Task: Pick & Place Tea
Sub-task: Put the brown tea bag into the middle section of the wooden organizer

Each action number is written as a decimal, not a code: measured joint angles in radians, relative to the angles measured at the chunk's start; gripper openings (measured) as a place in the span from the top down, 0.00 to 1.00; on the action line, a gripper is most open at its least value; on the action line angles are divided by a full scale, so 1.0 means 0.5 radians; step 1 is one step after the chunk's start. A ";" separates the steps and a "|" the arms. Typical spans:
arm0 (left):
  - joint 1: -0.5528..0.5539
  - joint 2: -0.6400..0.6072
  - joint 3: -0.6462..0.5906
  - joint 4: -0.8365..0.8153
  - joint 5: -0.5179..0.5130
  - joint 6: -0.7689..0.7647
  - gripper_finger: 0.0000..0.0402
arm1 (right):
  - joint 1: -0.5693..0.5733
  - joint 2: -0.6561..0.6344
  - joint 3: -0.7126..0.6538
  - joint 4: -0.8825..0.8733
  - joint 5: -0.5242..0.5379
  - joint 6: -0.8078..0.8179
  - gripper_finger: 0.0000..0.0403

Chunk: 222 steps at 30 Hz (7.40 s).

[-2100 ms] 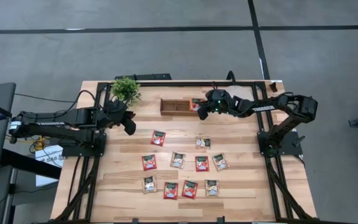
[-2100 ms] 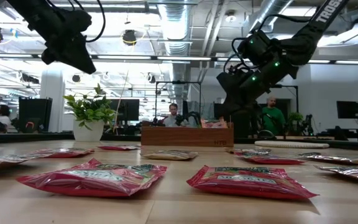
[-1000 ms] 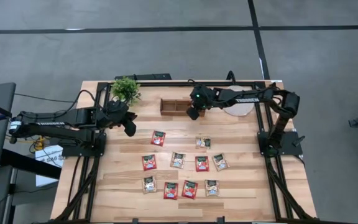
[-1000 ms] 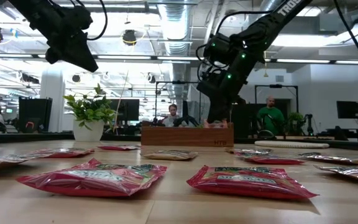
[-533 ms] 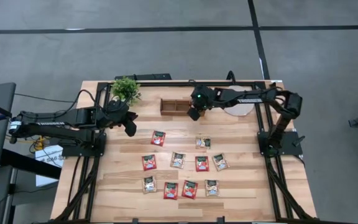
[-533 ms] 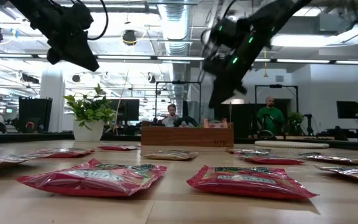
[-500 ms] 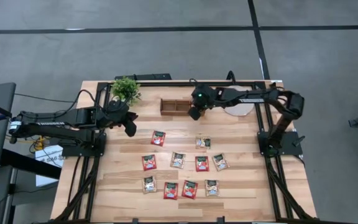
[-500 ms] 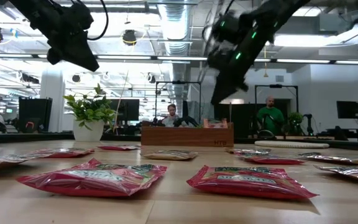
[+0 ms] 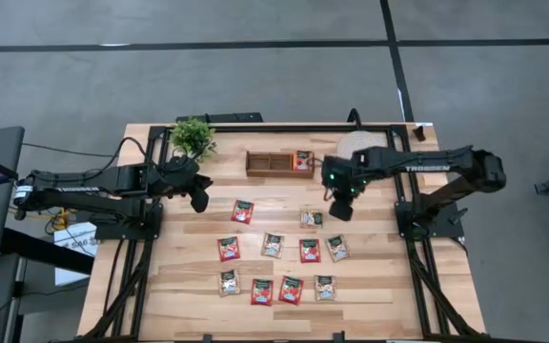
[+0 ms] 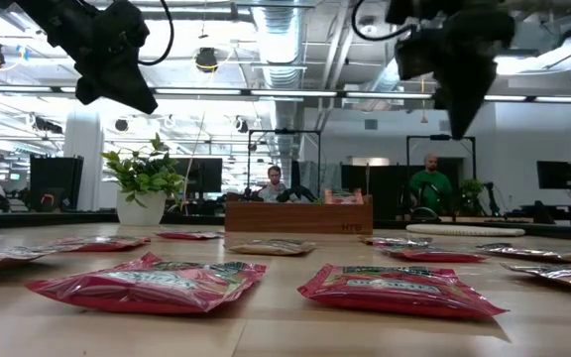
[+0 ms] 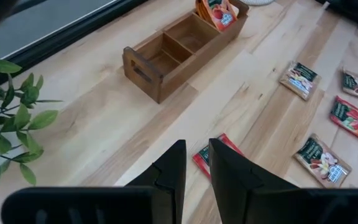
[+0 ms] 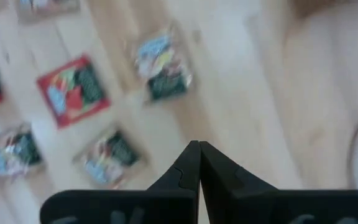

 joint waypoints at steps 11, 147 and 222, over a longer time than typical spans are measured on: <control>0.000 0.000 0.000 -0.005 0.147 -0.091 0.85 | 0.434 0.019 -0.293 0.178 -0.108 0.106 0.81; 0.000 0.279 -0.002 -0.001 0.238 -0.063 0.85 | -0.560 1.559 1.765 -0.178 0.439 -1.382 1.00; 0.001 0.279 -0.001 -0.082 0.294 -0.066 0.85 | 0.138 0.678 0.179 0.011 -0.400 -0.077 0.77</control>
